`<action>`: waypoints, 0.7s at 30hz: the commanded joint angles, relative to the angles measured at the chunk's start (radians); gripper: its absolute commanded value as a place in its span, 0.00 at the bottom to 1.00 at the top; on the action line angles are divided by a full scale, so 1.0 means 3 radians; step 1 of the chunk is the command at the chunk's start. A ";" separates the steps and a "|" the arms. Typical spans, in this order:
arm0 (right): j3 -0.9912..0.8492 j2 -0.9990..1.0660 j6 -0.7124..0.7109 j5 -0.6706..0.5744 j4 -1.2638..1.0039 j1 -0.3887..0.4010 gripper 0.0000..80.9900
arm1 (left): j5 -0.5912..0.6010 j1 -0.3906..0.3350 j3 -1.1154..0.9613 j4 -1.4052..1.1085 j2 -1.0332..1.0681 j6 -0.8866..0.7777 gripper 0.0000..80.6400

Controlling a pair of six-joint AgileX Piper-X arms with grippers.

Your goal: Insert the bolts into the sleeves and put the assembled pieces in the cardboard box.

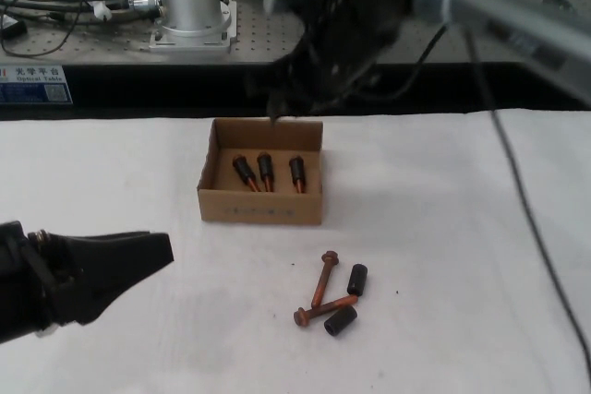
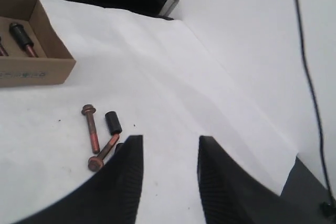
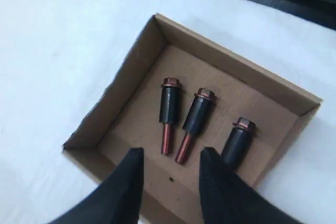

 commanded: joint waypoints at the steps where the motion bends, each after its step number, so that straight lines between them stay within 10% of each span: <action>1: 0.0013 -0.0126 -0.0307 0.0019 0.0292 -0.0015 0.34 | 0.0029 0.0009 -0.0021 0.0071 -0.0035 0.0293 0.32; 9: 0.0540 -0.0436 -0.0446 0.0264 0.0768 0.0069 0.34 | 0.0029 0.0009 -0.0021 0.0071 -0.0035 0.0264 0.32; 21: 0.1453 -0.0638 0.0647 0.0584 0.0392 0.0430 0.34 | 0.0053 0.0009 -0.0021 0.0071 -0.0035 0.0244 0.32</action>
